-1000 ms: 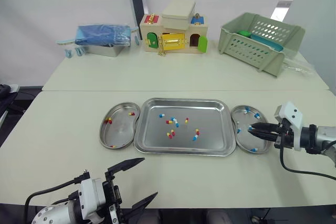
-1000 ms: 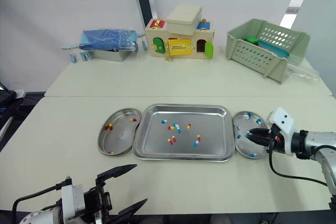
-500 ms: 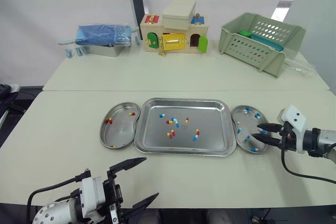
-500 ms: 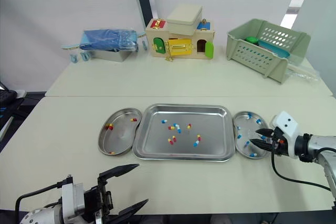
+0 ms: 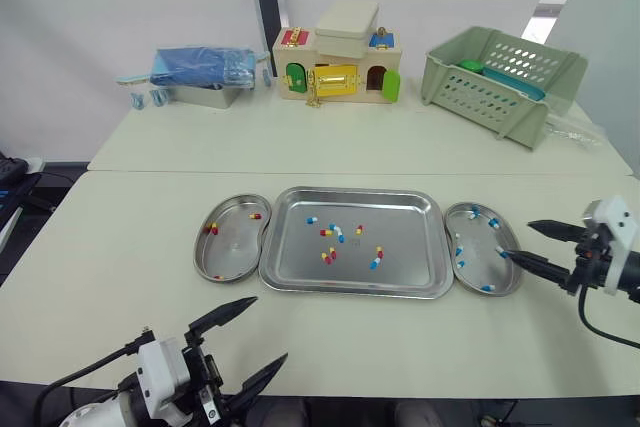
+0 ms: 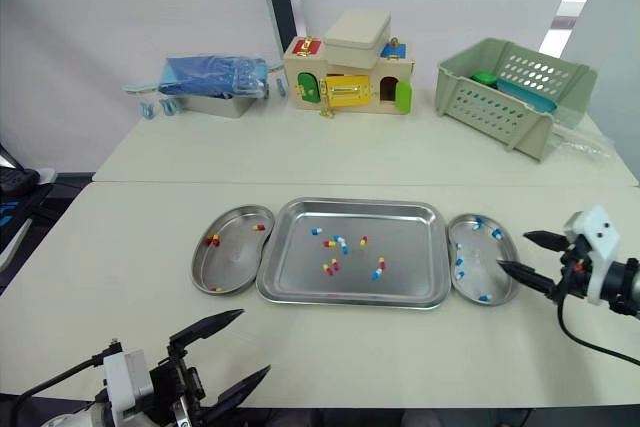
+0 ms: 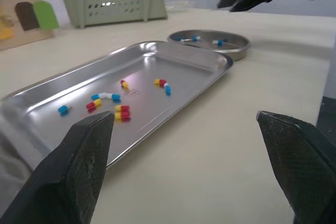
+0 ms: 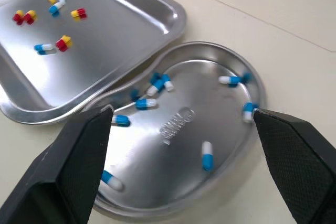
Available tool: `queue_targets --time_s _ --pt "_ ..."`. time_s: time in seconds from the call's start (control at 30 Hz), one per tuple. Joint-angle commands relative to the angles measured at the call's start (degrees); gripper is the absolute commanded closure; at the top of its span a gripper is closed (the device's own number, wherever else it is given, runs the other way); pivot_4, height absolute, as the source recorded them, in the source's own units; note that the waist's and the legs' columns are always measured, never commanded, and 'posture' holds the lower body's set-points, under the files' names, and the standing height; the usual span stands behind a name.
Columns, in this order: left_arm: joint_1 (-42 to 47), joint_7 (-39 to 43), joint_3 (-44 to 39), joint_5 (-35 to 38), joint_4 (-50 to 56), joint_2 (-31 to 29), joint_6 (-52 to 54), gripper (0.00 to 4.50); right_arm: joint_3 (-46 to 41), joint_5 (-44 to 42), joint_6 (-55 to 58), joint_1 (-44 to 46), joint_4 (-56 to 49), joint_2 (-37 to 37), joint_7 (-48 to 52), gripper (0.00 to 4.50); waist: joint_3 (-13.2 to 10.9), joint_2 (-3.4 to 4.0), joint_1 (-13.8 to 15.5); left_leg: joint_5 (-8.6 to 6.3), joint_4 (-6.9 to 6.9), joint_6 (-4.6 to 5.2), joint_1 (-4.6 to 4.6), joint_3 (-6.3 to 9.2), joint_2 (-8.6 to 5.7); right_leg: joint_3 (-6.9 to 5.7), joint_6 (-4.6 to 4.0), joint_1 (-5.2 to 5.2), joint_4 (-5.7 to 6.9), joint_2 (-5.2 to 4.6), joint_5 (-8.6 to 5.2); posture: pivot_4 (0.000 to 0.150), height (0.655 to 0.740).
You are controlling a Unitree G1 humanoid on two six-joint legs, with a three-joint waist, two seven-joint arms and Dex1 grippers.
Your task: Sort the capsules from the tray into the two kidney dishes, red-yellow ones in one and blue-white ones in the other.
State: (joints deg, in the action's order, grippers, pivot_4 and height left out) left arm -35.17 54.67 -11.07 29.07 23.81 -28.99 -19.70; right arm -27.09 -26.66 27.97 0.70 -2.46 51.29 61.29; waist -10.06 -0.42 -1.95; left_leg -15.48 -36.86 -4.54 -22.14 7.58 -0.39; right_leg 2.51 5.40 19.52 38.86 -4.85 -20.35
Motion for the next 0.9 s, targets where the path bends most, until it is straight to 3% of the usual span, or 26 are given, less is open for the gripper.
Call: queue_targets --time_s 0.03,0.37,0.7,0.9 --pt "-1.2 -4.6 -6.6 1.3 -0.2 0.2 1.7 0.00 -4.1 -0.8 -3.7 -0.7 4.4 0.5 1.0 0.03 0.0 -0.02 0.0 0.00 0.01 0.00 0.05 0.00 0.00 0.00 0.00 -0.05 0.00 0.00 0.00 0.150 0.7400" --pt "-3.8 -6.7 -19.0 4.1 -4.6 0.4 5.7 0.00 -1.4 3.2 -13.2 1.4 17.9 3.5 4.6 0.03 0.0 -0.01 -0.3 -0.01 0.06 0.01 0.28 -0.05 0.01 0.04 -0.01 -0.21 -0.02 0.00 -0.02 0.150 0.7400" --pt "-6.0 -3.5 -18.1 2.2 -4.7 3.7 2.4 0.00 0.5 4.6 -16.3 6.0 25.2 5.1 5.9 0.03 0.0 -0.03 -0.1 -0.01 0.07 0.00 0.26 -0.05 0.01 0.03 -0.01 -0.24 -0.09 0.00 -0.02 0.150 0.7400" --pt "-5.1 -1.2 -16.9 1.7 -5.6 3.2 1.8 0.00 0.6 3.1 -14.4 7.0 21.4 6.6 7.8 0.03 0.0 -0.02 -0.1 -0.01 0.07 0.00 0.26 -0.06 0.01 0.04 -0.01 -0.24 -0.10 -0.01 -0.02 0.150 0.7400"
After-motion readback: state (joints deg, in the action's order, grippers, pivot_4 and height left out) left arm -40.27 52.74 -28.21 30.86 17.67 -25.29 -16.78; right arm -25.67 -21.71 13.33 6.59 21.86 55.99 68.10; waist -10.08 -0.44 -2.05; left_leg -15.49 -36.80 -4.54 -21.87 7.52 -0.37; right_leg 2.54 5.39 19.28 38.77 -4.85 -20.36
